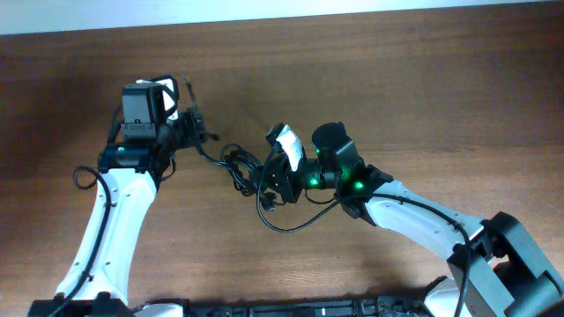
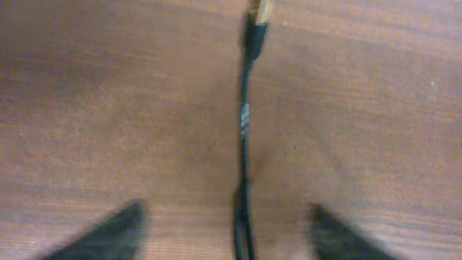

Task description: Untangle cables

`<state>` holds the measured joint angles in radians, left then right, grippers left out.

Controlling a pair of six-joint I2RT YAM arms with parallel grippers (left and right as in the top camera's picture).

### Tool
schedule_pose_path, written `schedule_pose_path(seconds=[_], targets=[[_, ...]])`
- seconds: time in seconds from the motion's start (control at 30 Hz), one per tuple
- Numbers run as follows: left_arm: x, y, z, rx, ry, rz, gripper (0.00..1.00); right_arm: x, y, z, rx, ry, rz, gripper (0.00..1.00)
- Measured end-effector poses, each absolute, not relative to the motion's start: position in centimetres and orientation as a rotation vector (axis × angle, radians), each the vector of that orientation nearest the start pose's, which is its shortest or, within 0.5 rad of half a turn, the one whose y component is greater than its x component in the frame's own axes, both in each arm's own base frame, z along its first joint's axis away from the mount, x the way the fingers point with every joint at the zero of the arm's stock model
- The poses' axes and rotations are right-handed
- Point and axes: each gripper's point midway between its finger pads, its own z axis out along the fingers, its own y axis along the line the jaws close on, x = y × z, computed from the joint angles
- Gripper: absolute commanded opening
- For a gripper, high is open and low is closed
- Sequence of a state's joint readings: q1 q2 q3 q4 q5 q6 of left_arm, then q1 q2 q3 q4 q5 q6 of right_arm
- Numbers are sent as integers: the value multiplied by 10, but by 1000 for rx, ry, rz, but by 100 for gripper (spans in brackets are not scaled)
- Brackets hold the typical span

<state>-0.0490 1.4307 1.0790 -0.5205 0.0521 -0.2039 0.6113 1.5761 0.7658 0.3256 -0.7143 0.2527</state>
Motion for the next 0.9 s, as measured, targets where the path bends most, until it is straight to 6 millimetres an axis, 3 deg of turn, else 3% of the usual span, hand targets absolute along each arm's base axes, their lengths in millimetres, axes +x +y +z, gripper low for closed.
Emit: schedule_pose_path(seconds=[0.1,0.23,0.43,0.5,0.63,0.77,0.9], targets=[[388,-34,157,-160,2457,-221,94,279,331,152,-785,1999,1274,4],[387,-59,165,39,2434,-351,87,294,327,167,-569,2042,1382,4],[376,-70,192,189,2354,-386,70,339,275,163,11,2214,1517,4],[369,-73,196,241,2351,-398,66,343,266,163,68,2223,1542,4],[350,-77,186,305,2416,-422,66,334,268,167,7,2227,1611,4],[347,-78,185,328,2422,-430,68,323,273,173,-173,2184,1632,4],[344,-86,187,496,2371,-436,68,309,279,187,-423,2069,1657,4]])
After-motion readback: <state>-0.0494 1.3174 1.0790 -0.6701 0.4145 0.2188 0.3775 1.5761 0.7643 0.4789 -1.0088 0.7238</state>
